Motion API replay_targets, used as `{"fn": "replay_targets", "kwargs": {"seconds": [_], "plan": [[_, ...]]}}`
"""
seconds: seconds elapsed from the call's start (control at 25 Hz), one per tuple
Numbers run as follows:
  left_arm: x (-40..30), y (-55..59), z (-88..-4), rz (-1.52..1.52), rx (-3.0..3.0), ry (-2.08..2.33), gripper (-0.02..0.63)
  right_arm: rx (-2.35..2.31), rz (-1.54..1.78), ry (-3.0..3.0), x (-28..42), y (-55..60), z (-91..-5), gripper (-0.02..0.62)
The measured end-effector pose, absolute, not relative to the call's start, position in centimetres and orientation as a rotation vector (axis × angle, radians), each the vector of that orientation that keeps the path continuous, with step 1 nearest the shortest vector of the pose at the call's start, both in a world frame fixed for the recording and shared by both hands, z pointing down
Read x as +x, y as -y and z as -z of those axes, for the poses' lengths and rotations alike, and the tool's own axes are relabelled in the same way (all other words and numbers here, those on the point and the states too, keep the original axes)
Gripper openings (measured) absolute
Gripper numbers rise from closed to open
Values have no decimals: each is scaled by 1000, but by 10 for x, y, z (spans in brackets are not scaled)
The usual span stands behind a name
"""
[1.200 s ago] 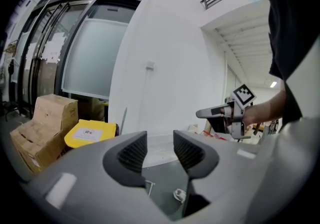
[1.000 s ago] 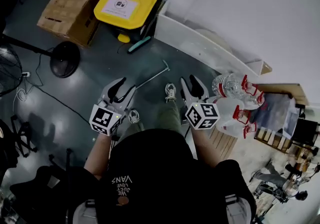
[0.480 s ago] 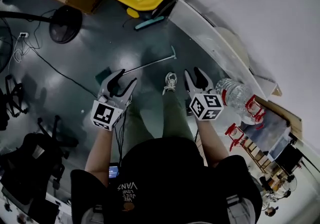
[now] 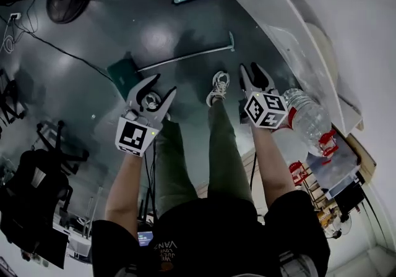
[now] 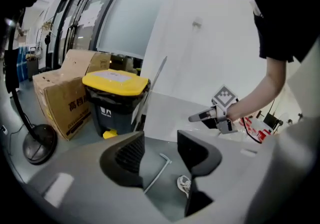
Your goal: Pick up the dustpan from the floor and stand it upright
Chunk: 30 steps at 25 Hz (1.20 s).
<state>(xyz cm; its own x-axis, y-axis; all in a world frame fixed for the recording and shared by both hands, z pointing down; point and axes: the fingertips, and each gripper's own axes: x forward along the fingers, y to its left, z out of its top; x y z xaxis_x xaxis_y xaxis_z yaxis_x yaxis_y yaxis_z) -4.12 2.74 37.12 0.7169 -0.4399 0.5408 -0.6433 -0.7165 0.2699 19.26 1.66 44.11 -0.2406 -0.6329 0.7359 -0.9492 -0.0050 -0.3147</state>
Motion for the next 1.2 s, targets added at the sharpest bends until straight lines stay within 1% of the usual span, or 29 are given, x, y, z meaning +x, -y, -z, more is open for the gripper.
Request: {"fn": "replay_targets", "kwargs": {"seconds": [0.24, 0.64, 0.84, 1.04, 1.2], "plan": [[-37, -30, -476, -670, 2478, 788, 222, 1560, -1104, 1822, 197, -19, -562, 160], [-26, -40, -624, -724, 2397, 792, 222, 1440, -1130, 1642, 231, -41, -743, 158], [-22, -50, -683, -740, 2380, 783, 222, 1388, -1133, 1579, 252, -47, -806, 158], [-25, -59, -723, -775, 2366, 752, 222, 1384, -1135, 1544, 274, -38, -845, 158], [-27, -62, -749, -809, 2369, 732, 222, 1291, -1072, 1548, 277, -33, -875, 158]]}}
